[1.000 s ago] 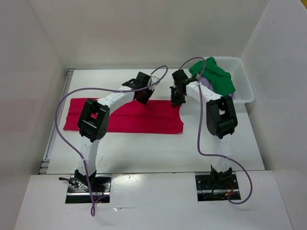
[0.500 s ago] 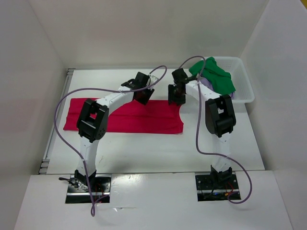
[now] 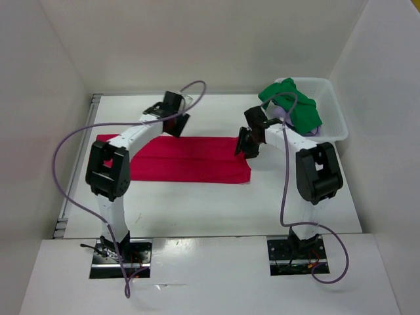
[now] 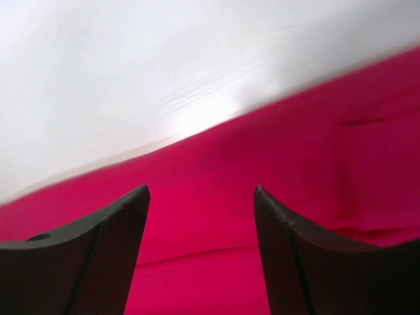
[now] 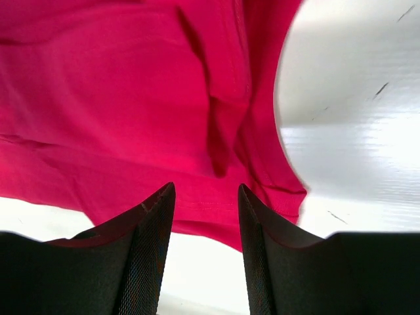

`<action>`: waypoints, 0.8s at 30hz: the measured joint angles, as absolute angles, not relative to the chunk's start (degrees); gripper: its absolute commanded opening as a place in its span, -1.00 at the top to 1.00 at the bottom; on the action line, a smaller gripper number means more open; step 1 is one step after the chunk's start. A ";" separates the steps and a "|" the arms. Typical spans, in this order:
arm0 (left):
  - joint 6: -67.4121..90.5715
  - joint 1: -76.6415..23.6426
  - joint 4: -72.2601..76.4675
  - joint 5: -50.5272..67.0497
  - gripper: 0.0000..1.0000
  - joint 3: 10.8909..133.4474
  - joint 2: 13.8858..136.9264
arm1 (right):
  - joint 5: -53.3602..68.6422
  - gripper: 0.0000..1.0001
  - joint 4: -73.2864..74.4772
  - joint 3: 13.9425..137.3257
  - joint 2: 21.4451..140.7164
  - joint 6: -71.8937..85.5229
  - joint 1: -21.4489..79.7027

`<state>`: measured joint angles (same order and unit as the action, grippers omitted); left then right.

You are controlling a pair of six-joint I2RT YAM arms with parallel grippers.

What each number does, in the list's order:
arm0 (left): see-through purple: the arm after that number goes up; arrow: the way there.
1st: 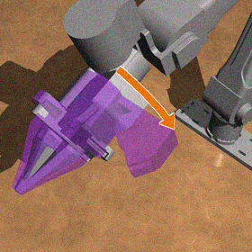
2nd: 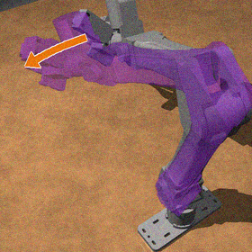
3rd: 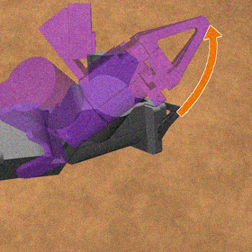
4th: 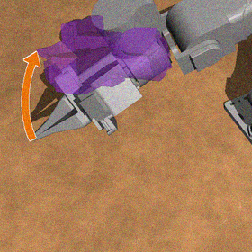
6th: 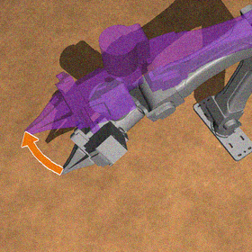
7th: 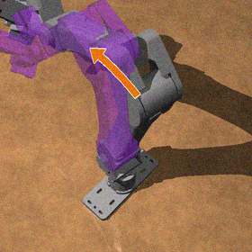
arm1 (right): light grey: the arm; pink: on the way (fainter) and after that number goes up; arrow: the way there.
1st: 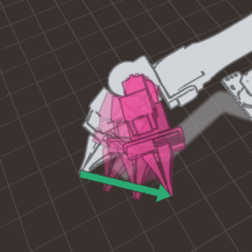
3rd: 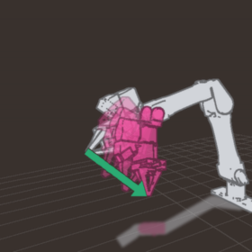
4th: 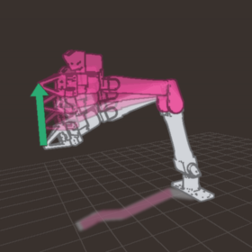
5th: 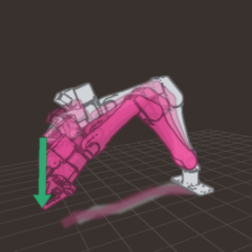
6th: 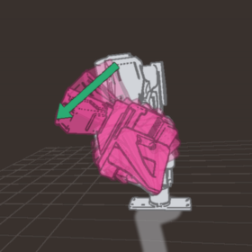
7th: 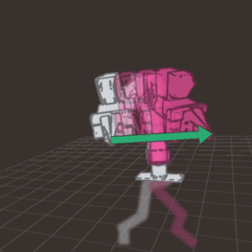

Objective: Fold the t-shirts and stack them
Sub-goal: Fold the other side of the tshirt into a rectangle, then rotate the tshirt 90 degrees

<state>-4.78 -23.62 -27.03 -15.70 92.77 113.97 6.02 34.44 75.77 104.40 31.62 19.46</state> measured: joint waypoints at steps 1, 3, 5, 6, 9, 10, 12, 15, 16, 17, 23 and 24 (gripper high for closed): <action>-4.82 -21.28 -26.89 -16.29 -0.44 91.70 112.40 | 6.48 0.03 34.30 75.20 104.71 32.10 19.46; -5.43 -15.16 -26.20 -17.15 -0.44 90.45 110.59 | 7.33 0.03 33.78 74.85 105.60 32.86 19.46; -6.02 -8.67 -25.08 -18.31 -0.50 89.67 110.04 | 7.94 0.03 32.91 74.85 106.24 33.23 19.46; -6.31 -5.41 -24.45 -18.90 -0.50 89.08 110.02 | 8.25 0.03 32.51 74.85 106.54 33.32 19.46; -7.40 1.98 -23.79 -20.80 -0.52 86.72 110.02 | 9.26 0.03 31.59 74.85 107.55 33.45 19.46; -7.57 3.42 -23.99 -21.17 -0.52 86.17 110.04 | 9.65 0.03 31.33 74.87 107.94 33.47 19.46; -7.75 5.63 -24.05 -21.10 -0.52 85.60 110.19 | 10.22 0.03 30.89 74.85 108.60 33.50 19.46; -7.79 7.92 -23.59 -20.97 -0.52 85.58 110.52 | 10.63 0.18 30.79 74.78 109.23 33.65 19.46; -8.05 8.73 -23.27 -20.93 -0.52 85.58 110.69 | 10.81 0.41 30.68 74.52 109.25 33.69 19.46; -8.56 9.17 -22.87 -20.93 -0.52 85.58 111.00 | 10.98 0.57 30.74 74.43 109.25 33.58 19.46; -9.34 12.23 -21.37 -21.19 -0.55 85.60 115.46 | 11.44 1.00 30.72 74.24 109.23 34.44 19.46; -9.45 12.64 -21.41 -21.17 -0.55 85.60 116.18 | 11.38 1.00 30.85 74.13 109.10 34.46 19.46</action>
